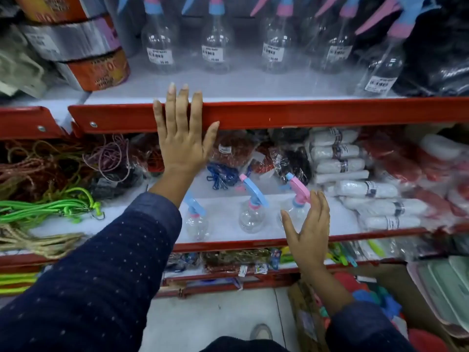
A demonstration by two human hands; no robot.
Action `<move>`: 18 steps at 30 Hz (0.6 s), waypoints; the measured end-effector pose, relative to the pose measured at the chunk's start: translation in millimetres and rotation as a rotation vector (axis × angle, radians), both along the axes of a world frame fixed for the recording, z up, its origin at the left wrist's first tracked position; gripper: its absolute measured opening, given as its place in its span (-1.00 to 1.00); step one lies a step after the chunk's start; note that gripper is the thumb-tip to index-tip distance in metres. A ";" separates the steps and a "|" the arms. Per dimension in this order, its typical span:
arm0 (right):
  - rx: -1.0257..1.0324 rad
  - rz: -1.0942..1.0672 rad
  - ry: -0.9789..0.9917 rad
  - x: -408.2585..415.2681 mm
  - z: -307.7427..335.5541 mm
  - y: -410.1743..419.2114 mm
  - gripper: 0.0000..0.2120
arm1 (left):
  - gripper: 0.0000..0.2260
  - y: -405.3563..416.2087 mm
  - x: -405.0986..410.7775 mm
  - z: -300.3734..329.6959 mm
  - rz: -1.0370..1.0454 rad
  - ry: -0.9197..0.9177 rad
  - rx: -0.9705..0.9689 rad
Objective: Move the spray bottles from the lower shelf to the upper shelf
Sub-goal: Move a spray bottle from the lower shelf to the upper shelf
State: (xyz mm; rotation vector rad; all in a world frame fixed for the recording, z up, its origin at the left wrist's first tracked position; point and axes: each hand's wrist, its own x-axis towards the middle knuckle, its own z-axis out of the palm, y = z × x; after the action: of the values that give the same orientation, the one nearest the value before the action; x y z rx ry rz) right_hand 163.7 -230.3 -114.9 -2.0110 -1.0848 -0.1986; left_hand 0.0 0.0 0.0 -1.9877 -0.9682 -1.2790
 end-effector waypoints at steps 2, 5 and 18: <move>0.041 -0.043 0.098 -1.3 -4.2 3.3 -0.31 | -0.54 3.2 1.0 3.8 0.027 -0.023 0.037; 0.068 -0.092 0.213 -0.4 -19.3 6.2 -0.25 | -0.54 10.1 5.5 -1.8 0.062 -0.023 0.084; 0.110 -0.187 0.512 10.2 -42.0 27.3 -0.16 | -0.54 18.1 6.5 -7.2 0.056 -0.023 0.154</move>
State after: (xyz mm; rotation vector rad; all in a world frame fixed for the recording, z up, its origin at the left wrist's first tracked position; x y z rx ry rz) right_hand 173.9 -202.9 -156.8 -1.9148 -0.5527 0.1543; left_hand 6.5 18.1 -7.2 -1.8196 -0.9017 -1.3075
